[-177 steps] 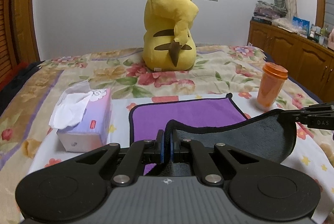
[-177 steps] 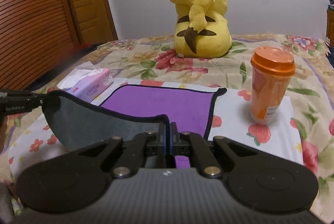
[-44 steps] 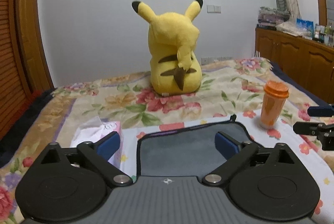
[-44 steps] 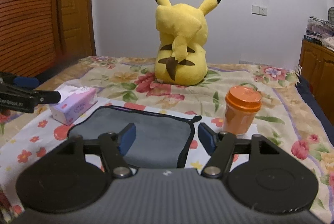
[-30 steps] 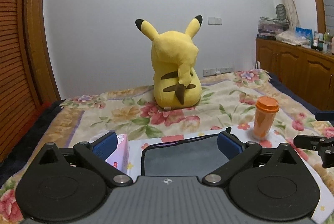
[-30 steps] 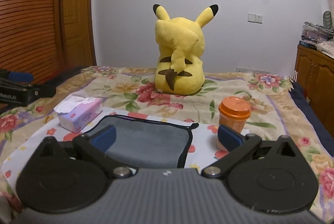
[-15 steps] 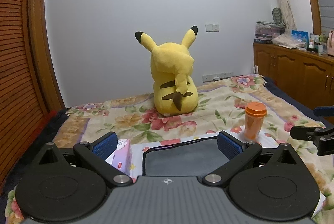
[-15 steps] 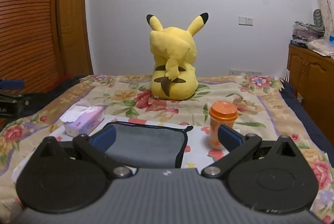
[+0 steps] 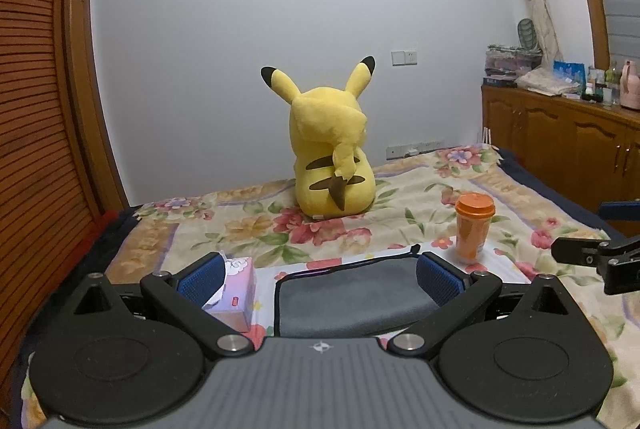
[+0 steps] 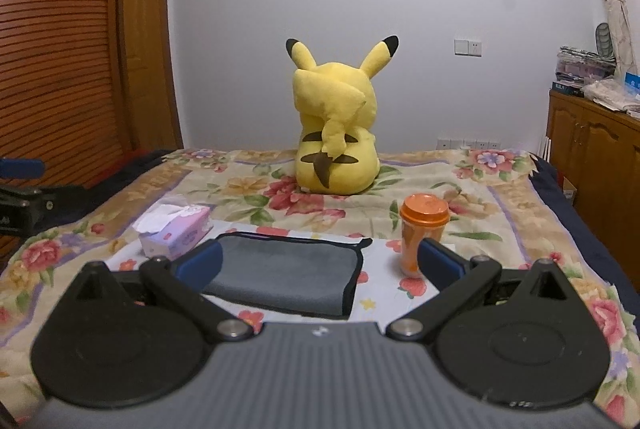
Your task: Fold towel
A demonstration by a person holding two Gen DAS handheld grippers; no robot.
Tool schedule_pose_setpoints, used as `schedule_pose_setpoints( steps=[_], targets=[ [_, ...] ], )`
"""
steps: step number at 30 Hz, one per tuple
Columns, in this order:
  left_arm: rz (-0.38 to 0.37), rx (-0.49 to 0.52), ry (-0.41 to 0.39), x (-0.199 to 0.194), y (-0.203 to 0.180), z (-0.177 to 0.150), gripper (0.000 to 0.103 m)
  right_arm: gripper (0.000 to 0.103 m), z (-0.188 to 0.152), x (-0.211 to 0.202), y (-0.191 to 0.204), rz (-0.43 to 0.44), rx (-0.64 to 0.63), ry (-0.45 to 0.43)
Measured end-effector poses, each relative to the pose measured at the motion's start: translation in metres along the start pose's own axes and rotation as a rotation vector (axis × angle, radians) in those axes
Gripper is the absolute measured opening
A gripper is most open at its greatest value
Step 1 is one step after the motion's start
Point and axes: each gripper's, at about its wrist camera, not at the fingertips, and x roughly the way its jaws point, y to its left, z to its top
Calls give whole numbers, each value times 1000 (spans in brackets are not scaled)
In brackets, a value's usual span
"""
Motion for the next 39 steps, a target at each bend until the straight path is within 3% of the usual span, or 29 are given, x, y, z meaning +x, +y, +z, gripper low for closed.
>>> schedule_pose_setpoints(
  steps=[39],
  targets=[
    [-14,-103,177,-14,-9,-115,103,103,-81,-27,22,-9,32,78]
  ],
)
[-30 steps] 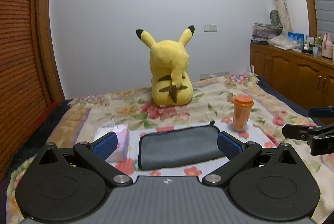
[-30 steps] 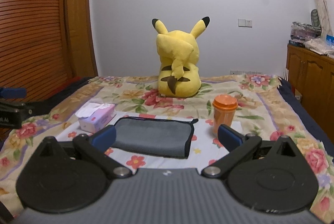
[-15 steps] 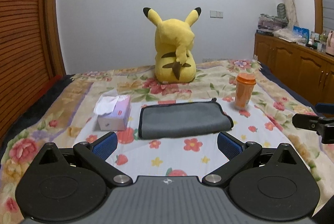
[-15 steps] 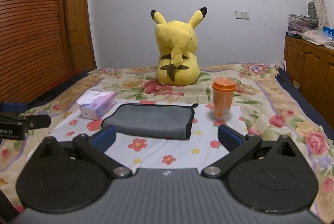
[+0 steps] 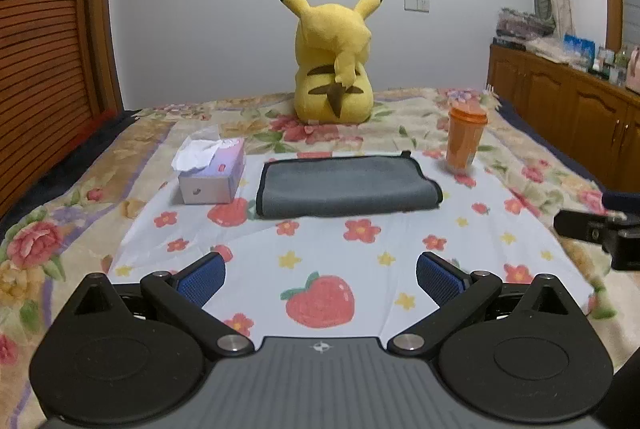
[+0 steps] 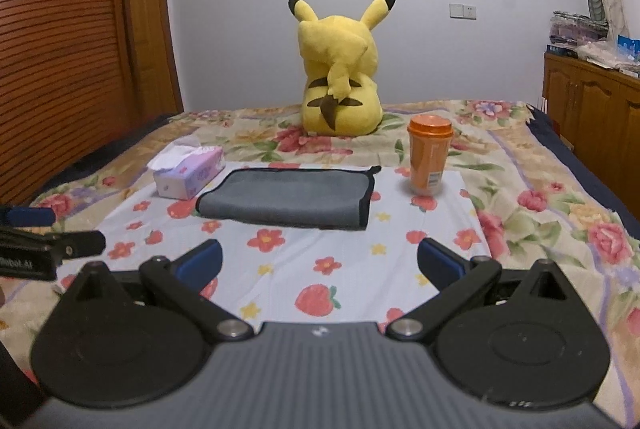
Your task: Fold towel
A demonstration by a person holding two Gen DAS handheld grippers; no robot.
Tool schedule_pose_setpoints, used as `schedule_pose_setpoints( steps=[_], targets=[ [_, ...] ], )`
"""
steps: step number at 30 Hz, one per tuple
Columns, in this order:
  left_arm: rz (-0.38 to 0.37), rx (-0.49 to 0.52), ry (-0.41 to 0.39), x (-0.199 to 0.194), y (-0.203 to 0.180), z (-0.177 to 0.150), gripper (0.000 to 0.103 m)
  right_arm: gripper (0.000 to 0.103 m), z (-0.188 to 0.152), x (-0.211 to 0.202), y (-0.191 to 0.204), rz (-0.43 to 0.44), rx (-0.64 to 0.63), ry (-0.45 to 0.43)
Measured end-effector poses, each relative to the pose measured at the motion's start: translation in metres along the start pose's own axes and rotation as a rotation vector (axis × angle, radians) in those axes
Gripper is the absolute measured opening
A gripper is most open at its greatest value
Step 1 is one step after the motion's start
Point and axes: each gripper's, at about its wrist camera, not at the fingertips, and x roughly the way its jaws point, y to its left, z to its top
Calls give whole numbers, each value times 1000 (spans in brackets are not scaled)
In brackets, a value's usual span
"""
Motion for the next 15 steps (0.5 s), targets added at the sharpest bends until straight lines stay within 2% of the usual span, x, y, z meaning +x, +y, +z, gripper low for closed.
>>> schedule_pose_setpoints(
  steps=[15],
  targets=[
    [11,-5,-2,11,0,-15,103,103,-12,14,7,-12,-49,35]
  ],
)
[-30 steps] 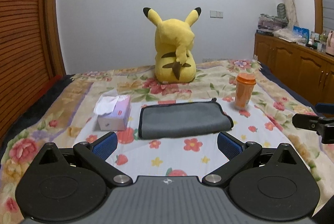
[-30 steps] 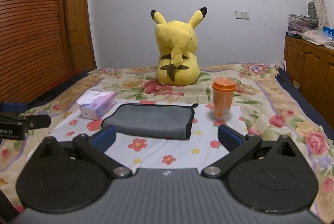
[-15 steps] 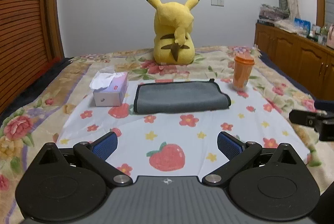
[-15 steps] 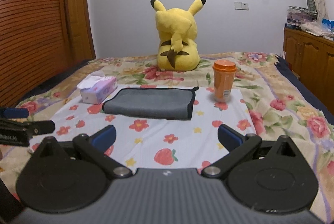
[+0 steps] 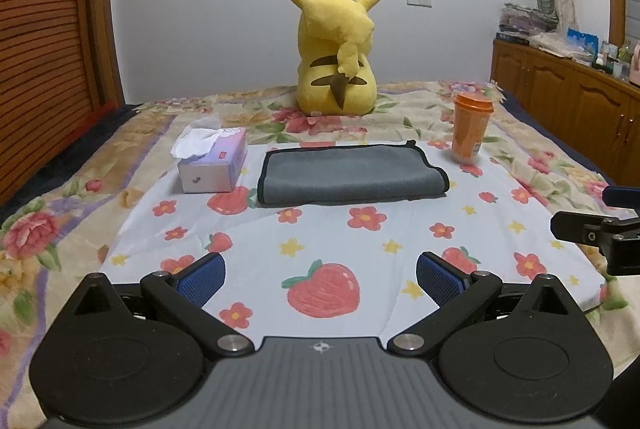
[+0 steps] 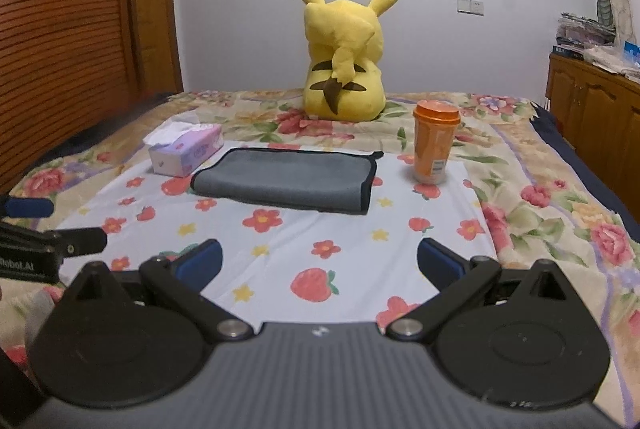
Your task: Fold towel
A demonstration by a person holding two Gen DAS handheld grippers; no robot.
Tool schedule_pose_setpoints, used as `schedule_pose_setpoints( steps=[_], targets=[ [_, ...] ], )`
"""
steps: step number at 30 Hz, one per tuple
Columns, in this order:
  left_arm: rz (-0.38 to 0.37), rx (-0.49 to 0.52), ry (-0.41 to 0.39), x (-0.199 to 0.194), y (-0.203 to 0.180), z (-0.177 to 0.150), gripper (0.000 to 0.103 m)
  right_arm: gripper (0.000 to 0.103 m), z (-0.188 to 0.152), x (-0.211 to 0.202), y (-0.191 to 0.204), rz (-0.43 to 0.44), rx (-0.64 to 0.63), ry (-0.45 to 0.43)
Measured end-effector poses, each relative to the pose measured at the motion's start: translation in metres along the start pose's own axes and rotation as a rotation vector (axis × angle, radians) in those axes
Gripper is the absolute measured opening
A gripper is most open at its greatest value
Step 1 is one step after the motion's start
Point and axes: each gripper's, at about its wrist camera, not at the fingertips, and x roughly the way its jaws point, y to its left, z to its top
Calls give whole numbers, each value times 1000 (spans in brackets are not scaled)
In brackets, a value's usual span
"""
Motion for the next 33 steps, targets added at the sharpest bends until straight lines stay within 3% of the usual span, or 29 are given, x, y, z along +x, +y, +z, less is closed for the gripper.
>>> schedule_pose_setpoints(
  steps=[7,15,33],
  targets=[
    [8,-16,-21,-4,3,0,103,103,0,-3,-2,0,1,-2],
    [22,-6,-106,-16,2,3,103,103,0,-9,-6,-21,21,-31],
    [26,-6,-210,-32,3,7,103,103,2,-23,-10,-42,31,-147]
  ],
)
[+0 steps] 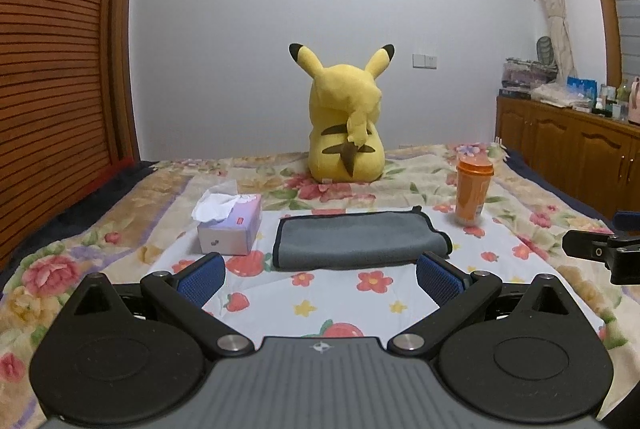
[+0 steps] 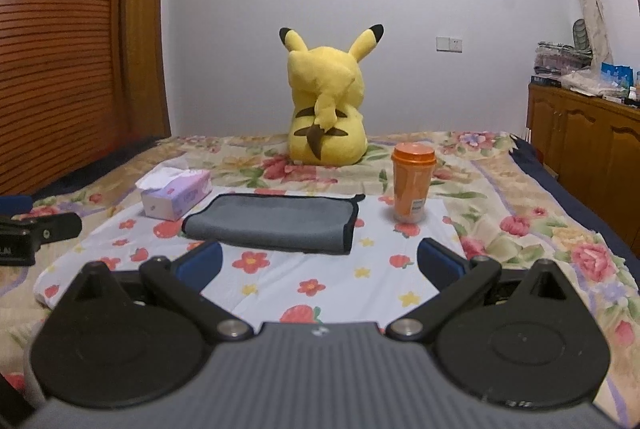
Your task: Fold towel
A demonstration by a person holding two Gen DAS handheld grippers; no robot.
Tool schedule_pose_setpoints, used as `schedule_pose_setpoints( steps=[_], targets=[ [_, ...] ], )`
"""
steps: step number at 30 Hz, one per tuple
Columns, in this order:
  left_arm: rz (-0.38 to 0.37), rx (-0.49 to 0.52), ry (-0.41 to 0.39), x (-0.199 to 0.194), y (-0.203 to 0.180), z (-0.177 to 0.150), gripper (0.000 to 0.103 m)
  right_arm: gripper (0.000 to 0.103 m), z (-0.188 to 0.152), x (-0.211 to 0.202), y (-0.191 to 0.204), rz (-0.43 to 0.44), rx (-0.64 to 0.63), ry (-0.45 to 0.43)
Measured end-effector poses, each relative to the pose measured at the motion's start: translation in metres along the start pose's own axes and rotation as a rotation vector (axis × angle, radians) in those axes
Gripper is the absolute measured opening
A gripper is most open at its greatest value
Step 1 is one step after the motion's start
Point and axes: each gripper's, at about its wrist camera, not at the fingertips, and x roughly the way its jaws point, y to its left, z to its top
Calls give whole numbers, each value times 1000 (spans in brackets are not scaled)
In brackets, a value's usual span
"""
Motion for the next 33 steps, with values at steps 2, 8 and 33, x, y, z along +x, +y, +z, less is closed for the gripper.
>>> schedule_pose_setpoints(
  steps=[2,8,33],
  targets=[
    [-3,2,-8,-2,0,0,103,103,0,-2,0,-2,1,-10],
    [5,2,-33,-6,1,2,103,103,1,-8,-2,-13,2,-49],
    [17,-1,-35,-9,1,0,103,103,2,-9,-4,-22,13,-66]
  ],
)
